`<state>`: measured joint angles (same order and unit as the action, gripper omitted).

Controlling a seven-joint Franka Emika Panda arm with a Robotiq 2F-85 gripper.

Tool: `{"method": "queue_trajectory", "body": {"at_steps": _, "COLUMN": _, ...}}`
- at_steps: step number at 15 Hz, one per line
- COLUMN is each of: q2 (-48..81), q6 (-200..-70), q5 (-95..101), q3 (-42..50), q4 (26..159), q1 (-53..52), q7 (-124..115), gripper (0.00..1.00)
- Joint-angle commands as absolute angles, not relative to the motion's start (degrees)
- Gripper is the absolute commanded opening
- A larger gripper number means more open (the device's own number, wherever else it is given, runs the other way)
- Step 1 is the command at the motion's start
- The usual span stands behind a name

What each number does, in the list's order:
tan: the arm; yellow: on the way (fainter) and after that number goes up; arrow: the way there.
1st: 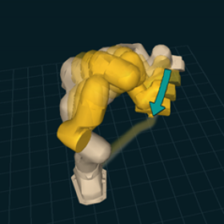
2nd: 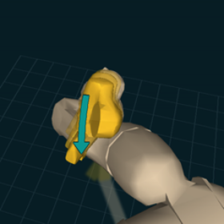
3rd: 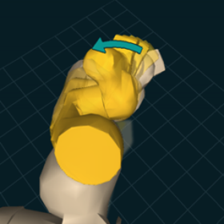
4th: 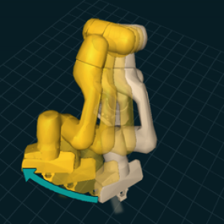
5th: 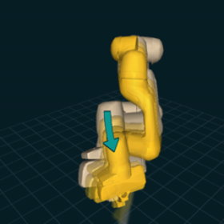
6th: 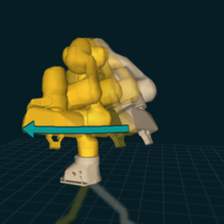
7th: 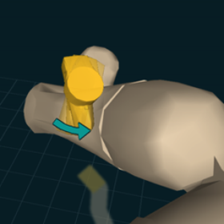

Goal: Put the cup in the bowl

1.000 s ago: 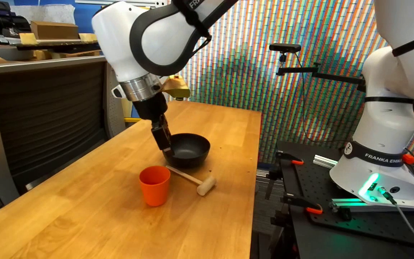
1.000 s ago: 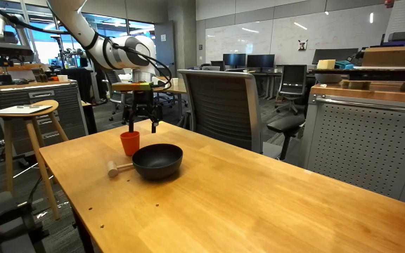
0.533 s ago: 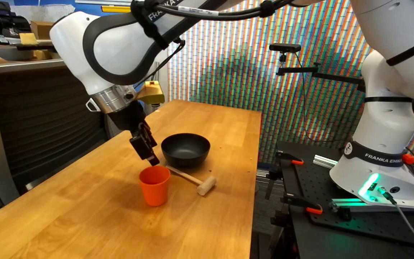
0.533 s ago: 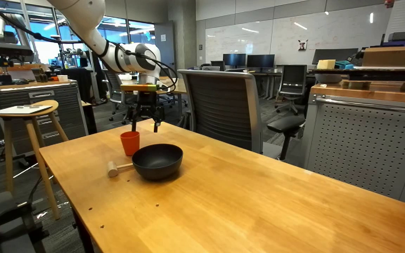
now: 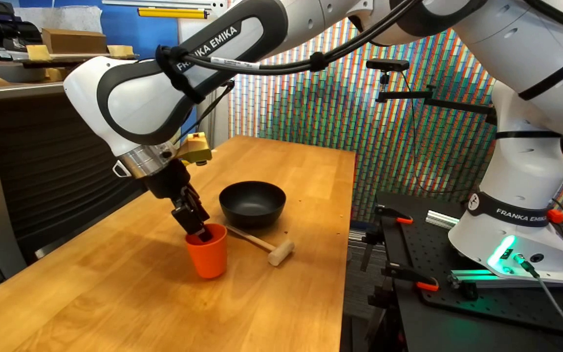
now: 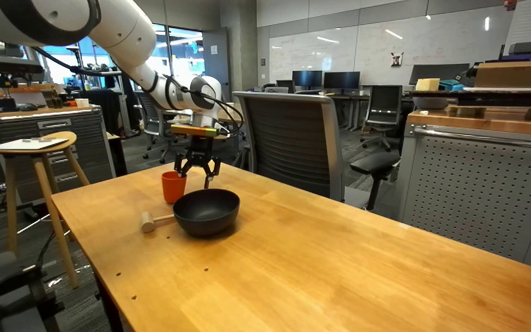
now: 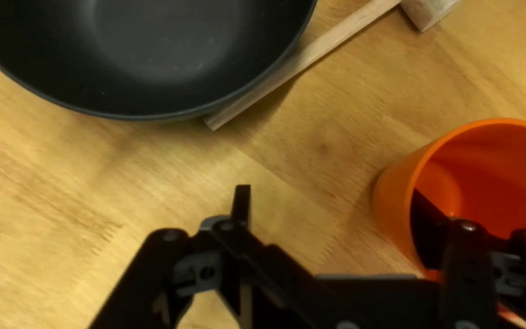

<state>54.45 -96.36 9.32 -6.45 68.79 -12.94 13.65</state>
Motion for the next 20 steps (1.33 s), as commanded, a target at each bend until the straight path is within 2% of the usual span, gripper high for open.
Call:
{"method": "queue_trajectory", "body": {"at_steps": 1, "q2": 57.2, "q6": -91.7, "q5": 6.3, "q3": -8.3, "q4": 63.9, "q1": -11.2, "q7": 17.0, "gripper": 0.51}}
{"method": "queue_trajectory", "body": {"at_steps": 7, "q2": 54.5, "q6": -90.8, "q5": 2.9, "q3": -10.6, "q4": 67.6, "q1": -9.5, "q7": 21.2, "gripper": 0.05}}
{"method": "queue_trajectory", "body": {"at_steps": 9, "q2": 51.4, "q6": -91.6, "q5": 3.0, "q3": -10.9, "q4": 70.9, "q1": -9.0, "q7": 22.8, "gripper": 0.0}}
{"method": "queue_trajectory", "body": {"at_steps": 12, "q2": 45.4, "q6": -91.0, "q5": 4.5, "q3": -9.7, "q4": 75.2, "q1": -7.7, "q7": 24.1, "gripper": 0.03}}
{"method": "queue_trajectory", "body": {"at_steps": 20, "q2": 27.3, "q6": -101.8, "q5": 5.4, "q3": -1.5, "q4": 95.0, "q1": -0.8, "q7": 12.2, "gripper": 0.04}}
